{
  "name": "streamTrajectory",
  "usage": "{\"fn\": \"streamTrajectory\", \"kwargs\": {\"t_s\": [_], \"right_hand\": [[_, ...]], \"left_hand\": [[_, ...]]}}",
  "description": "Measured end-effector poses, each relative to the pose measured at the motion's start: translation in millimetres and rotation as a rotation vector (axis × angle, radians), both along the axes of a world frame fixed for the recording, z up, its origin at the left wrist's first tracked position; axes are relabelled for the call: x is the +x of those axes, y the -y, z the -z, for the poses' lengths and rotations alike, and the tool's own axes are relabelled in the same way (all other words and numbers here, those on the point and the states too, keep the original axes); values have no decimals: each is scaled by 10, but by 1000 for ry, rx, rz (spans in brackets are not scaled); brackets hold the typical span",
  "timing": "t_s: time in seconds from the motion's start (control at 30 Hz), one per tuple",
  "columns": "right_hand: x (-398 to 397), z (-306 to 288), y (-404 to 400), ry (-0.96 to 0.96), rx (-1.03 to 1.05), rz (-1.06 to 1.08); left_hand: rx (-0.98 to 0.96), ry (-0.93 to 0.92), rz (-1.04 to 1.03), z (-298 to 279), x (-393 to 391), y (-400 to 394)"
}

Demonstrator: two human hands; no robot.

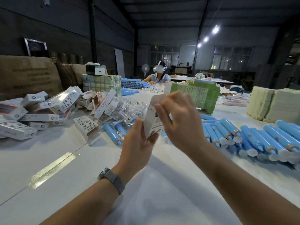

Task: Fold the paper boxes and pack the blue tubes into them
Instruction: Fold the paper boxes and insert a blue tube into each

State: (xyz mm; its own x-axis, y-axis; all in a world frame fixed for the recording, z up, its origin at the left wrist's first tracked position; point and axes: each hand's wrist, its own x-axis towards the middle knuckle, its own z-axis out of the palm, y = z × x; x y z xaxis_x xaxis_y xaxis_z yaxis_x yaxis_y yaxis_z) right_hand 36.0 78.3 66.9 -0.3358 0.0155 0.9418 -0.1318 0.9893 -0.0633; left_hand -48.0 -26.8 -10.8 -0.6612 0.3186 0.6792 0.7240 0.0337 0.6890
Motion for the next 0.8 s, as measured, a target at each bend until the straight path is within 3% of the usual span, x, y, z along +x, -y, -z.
{"fn": "streamTrajectory", "kwargs": {"t_s": [0.17,0.3,0.37,0.47,0.53,0.67,0.8], "right_hand": [[-49,37,-6,33,-73,-102],[-347,-1,-54,10,-447,-242],[-672,38,-115,193,-563,-209],[-1191,170,-129,659,-421,10],[-1505,277,-70,820,-244,132],[-1929,474,3,895,-65,268],[-2053,614,-23,764,-192,186]], "left_hand": [[65,23,-68,16,-68,-10],[179,59,-189,-21,-194,59],[258,80,-242,-20,-270,103],[385,175,-278,-29,-352,143],[470,239,-290,-41,-430,163],[528,258,-306,-39,-504,183],[506,251,-286,1,-537,180]]}}
